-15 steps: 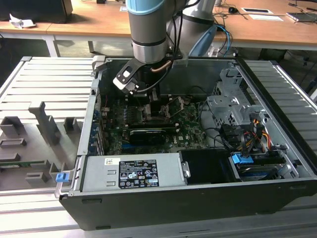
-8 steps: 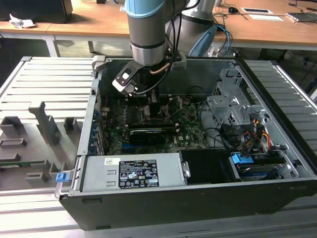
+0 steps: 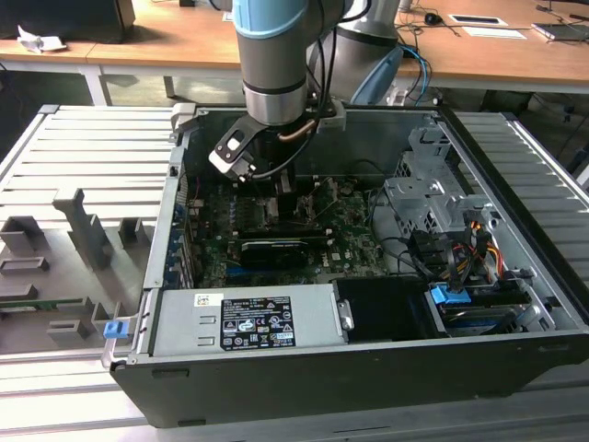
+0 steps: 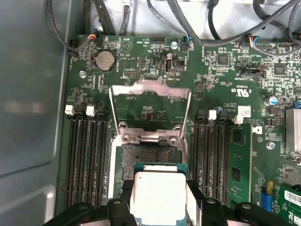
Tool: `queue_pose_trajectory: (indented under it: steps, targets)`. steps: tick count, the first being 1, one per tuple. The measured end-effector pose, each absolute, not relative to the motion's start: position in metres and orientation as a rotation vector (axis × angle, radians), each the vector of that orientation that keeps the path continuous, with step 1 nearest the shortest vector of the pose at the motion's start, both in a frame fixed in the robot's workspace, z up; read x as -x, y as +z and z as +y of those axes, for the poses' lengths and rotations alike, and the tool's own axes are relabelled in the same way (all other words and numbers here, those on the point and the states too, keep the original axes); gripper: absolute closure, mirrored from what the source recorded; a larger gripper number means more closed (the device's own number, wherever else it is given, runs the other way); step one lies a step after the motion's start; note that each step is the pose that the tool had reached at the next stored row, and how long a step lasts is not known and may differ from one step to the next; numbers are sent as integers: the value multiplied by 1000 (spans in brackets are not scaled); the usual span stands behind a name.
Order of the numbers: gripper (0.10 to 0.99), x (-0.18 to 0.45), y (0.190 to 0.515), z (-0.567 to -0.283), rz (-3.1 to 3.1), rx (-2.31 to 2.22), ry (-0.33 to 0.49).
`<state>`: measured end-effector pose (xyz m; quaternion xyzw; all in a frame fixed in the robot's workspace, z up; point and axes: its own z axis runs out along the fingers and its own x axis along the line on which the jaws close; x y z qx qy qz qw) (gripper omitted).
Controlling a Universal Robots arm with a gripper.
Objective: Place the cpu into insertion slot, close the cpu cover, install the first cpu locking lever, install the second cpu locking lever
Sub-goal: 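Place the cpu into insertion slot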
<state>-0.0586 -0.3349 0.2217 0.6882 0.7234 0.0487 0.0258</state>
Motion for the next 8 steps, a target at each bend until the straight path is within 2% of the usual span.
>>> queue_pose_trajectory:
  steps: [8]
  targets:
    - [561, 58, 217, -333, 2228, -2136, 150]
